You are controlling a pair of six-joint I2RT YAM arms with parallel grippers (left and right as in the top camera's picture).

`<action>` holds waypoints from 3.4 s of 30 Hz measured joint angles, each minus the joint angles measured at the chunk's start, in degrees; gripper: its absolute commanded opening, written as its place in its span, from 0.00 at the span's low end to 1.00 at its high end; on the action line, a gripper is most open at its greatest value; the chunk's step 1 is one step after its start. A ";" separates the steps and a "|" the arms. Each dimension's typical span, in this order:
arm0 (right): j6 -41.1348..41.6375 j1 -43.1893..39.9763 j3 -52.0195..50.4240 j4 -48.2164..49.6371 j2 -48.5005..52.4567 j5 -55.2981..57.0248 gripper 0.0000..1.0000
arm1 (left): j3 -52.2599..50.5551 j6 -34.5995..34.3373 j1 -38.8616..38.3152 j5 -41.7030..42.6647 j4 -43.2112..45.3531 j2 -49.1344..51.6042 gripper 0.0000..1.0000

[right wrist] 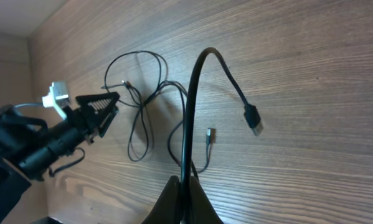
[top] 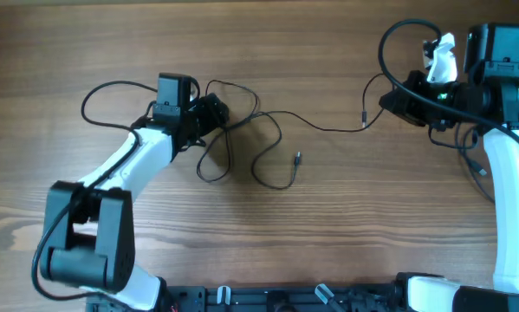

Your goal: Untangle cables

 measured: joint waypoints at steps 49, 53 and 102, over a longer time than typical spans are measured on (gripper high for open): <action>-17.86 5.44 0.00 2.21 13.90 6.71 0.34 | -0.33 8.09 8.20 3.69 -30.21 -15.69 0.04; -18.29 9.79 0.00 1.75 13.90 6.82 0.42 | -0.33 8.09 6.73 3.02 -30.21 -15.69 0.04; -22.18 19.47 -12.04 37.03 29.46 15.37 0.04 | -0.33 8.09 6.47 2.40 -32.65 -15.69 0.04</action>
